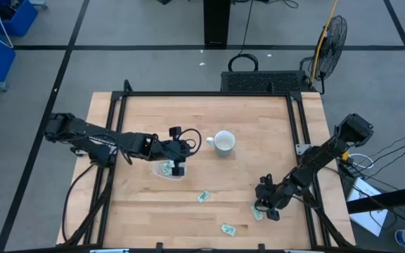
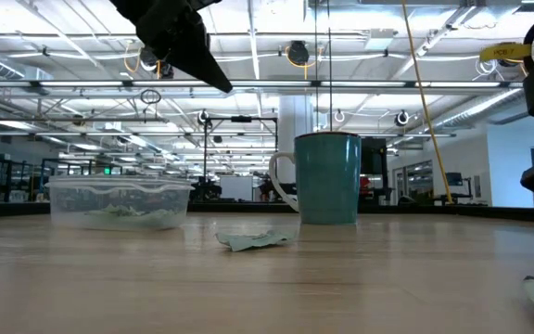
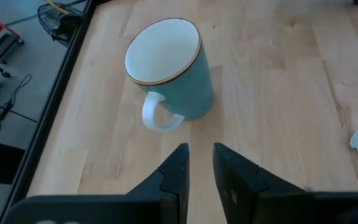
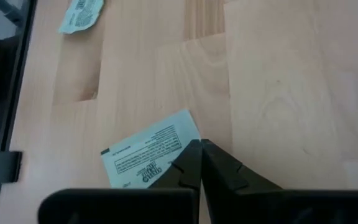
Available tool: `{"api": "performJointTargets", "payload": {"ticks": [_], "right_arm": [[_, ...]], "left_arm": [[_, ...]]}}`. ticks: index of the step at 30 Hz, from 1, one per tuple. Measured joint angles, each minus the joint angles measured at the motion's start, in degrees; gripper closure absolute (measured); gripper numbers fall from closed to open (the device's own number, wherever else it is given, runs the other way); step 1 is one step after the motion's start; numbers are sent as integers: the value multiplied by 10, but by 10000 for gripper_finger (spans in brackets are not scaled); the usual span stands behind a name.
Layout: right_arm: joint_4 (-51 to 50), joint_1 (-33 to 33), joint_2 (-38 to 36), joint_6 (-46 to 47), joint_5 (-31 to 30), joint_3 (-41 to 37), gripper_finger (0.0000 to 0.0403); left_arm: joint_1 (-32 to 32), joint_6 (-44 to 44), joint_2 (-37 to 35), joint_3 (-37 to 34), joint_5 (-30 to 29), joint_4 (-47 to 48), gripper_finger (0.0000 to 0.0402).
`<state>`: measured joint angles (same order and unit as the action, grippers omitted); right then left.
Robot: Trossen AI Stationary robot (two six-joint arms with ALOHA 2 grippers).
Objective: Pick and place Stevia / Truvia into bins
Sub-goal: Put the green stevia packet into the transparent bin
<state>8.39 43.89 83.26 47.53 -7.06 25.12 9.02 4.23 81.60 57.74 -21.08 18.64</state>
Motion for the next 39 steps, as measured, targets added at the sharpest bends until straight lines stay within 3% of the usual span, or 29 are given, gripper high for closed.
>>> {"api": "performJointTargets", "payload": {"ticks": [5, 8, 11, 15, 19, 22, 26, 33, 39], "right_arm": [[48, -18, -18, -87, -35, -3, 402], [93, -50, -26, -161, -90, -1, 403], [149, -98, -20, -237, -98, -1, 403], [326, -174, 2, -376, -102, 0, 403], [459, -251, 48, -477, -63, 37, 403], [465, -299, 99, -540, -15, 105, 403], [465, -341, 190, -592, 19, 223, 403], [423, -375, 327, -607, 17, 391, 403], [409, -382, 396, -627, -52, 445, 403]], "left_arm": [[0, 8, 0, 0, 0, 0, 323], [0, 21, 0, 0, 0, -1, 323], [0, 16, -3, 0, -7, 0, 323], [5, 7, -26, -1, -60, 16, 323], [10, -3, -60, -1, -149, 54, 323], [13, -18, -93, -1, -196, 94, 323], [12, -42, -127, -1, -206, 130, 323], [12, -94, -151, 0, -208, 192, 323], [12, -140, -152, 0, -205, 246, 323]]}}
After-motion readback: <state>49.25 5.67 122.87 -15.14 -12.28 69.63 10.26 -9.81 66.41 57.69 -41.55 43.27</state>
